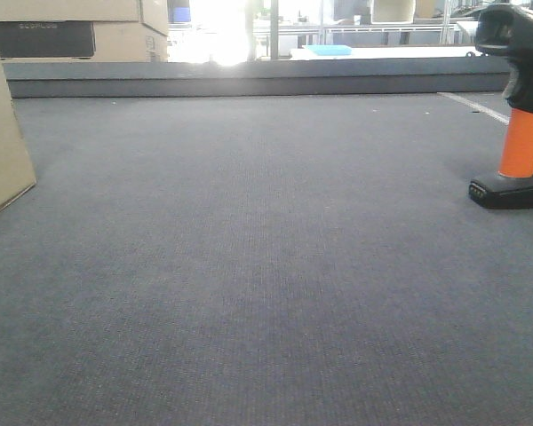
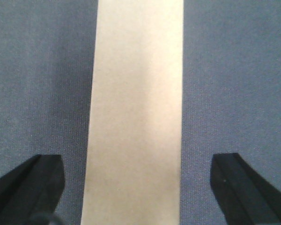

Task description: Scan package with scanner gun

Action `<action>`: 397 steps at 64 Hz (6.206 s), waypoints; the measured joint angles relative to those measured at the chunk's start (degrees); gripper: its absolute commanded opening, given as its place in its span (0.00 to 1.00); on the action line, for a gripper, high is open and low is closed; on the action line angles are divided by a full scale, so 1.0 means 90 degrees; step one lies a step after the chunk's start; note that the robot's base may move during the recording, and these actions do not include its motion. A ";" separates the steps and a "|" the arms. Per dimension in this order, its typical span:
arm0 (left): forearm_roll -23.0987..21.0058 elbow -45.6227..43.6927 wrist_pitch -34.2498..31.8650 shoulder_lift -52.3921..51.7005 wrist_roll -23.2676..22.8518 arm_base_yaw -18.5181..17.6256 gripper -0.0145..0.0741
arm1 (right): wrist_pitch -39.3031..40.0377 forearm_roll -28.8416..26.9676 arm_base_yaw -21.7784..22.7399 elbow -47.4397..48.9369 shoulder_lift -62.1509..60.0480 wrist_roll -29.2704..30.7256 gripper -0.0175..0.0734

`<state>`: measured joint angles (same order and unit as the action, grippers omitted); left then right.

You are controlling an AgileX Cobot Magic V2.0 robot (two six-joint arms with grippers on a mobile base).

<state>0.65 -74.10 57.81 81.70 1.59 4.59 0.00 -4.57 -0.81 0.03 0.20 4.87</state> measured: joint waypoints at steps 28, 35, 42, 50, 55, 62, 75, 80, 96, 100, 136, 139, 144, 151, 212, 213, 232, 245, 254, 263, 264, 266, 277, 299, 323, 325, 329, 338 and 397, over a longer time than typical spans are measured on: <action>0.0004 0.0000 0.0193 0.0712 0.0013 0.0000 0.81 | 0.0000 0.0000 0.0000 0.0000 0.0000 0.0000 0.01; 0.0004 0.0000 0.0211 0.0873 0.0013 0.0000 0.79 | 0.0000 0.0000 0.0000 0.0000 0.0000 0.0000 0.01; 0.0016 0.0000 0.0226 0.0898 0.0013 0.0000 0.64 | 0.0000 0.0000 0.0000 0.0000 0.0000 0.0000 0.01; 0.0016 0.0000 0.0253 0.0898 0.0013 0.0000 0.29 | 0.0000 0.0000 0.0000 0.0000 0.0000 0.0000 0.01; 0.0016 0.0000 0.0253 0.0898 0.0013 0.0000 0.08 | 0.0000 0.0000 0.0000 0.0000 0.0000 0.0000 0.01; 0.0004 -0.0014 0.0282 0.0898 0.0013 0.0000 0.04 | 0.0000 0.0000 0.0000 0.0000 0.0000 0.0000 0.01; -0.0823 -0.0543 0.0680 0.0768 0.0013 0.0010 0.04 | 0.0000 0.0000 0.0000 0.0000 0.0000 0.0000 0.01; -0.1227 -0.0704 0.0724 0.0561 -0.0176 -0.0041 0.04 | 0.0000 0.0000 0.0000 0.0000 0.0000 0.0000 0.01; -0.1280 -0.0759 0.0373 0.0351 -0.1467 -0.1175 0.04 | 0.0000 0.0000 0.0000 0.0000 0.0000 0.0000 0.01; -0.1169 -0.0759 0.0169 0.0351 -0.1872 -0.1594 0.04 | 0.0000 0.0000 0.0000 0.0000 0.0000 0.0000 0.01; -0.0167 -0.0759 -0.0385 0.1247 -0.3647 -0.3172 0.04 | 0.0000 0.0000 0.0000 0.0000 0.0000 0.0000 0.01; -0.0167 -0.0759 -0.0418 0.1305 -0.3651 -0.3172 0.04 | 0.0089 0.0000 0.0000 0.0000 0.0000 0.0000 0.01; -0.0297 -0.0759 -0.0489 0.1341 -0.3662 -0.3172 0.04 | 0.0363 -0.0004 0.0000 0.0000 0.0000 0.0000 0.01; -0.0648 -0.0759 -0.0586 0.1355 -0.3667 -0.3198 0.04 | 0.0787 -0.0004 0.0000 0.0000 0.0000 0.0000 0.01; -0.1428 -0.1168 -0.0859 0.1851 -0.3336 -0.3571 0.04 | 0.0810 -0.0796 0.0000 0.1712 0.4153 0.0000 0.01; -0.1428 -0.1168 -0.0868 0.1851 -0.3336 -0.3571 0.04 | 0.0885 -0.0796 0.0000 0.1712 0.4223 0.0000 0.01; -0.1470 -0.1182 -0.1051 0.1851 -0.3324 -0.3571 0.04 | 0.1513 -0.0838 0.0000 0.1722 0.5521 0.0000 0.01; -0.1489 -0.1182 -0.1058 0.1851 -0.3324 -0.3571 0.04 | 0.3232 -0.0838 0.0000 0.1722 0.6868 -0.0012 0.01; -0.1489 -0.1182 -0.1138 0.1851 -0.3324 -0.3571 0.04 | 0.4303 -0.0634 0.0000 0.1710 0.7787 -0.0282 0.01; -0.1499 -0.1182 -0.1265 0.1851 -0.3324 -0.3571 0.04 | 0.5731 -0.0365 0.0000 0.1523 0.8591 -0.0919 0.01; -0.1499 -0.1182 -0.1293 0.1851 -0.3324 -0.3571 0.04 | 0.5867 -0.0332 0.0000 0.1507 0.8673 -0.0965 0.01; -0.1499 -0.1182 -0.1342 0.1851 -0.3324 -0.3571 0.04 | 0.6181 -0.0317 0.0000 0.1489 0.8865 -0.1053 0.01; -0.1499 -0.1182 -0.1458 0.1851 -0.3246 -0.3571 0.04 | 0.7317 -0.0178 0.0000 0.1455 0.9423 -0.1293 0.01; -0.1499 -0.1182 -0.1627 0.1851 -0.3206 -0.3571 0.04 | 0.7231 -0.0155 0.0000 0.1492 0.9495 -0.1359 0.23; -0.1499 -0.1182 -0.1766 0.1851 -0.3116 -0.3571 0.04 | 0.6559 -0.0390 0.0000 0.1702 0.9504 -0.1371 0.81; -0.1499 -0.1182 -0.1770 0.1851 -0.3103 -0.3571 0.04 | 0.6517 -0.0404 0.0000 0.1734 0.9504 -0.1371 0.81; -0.1499 -0.1182 -0.1770 0.1854 -0.3091 -0.3571 0.04 | 0.6517 -0.0429 0.0000 0.1792 0.9504 -0.1371 0.81; -0.1499 -0.1182 -0.1781 0.1854 -0.3078 -0.3571 0.04 | 0.6443 -0.0440 0.0000 0.1818 0.9504 -0.1371 0.81; -0.1513 -0.1182 -0.2052 0.1854 -0.2918 -0.3571 0.04 | 0.7620 -0.0430 0.0068 0.2808 1.1114 -0.1491 0.81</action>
<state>-12.97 -84.73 39.33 98.38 -24.67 -27.55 68.58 -8.44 -0.20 25.30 100.23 -8.55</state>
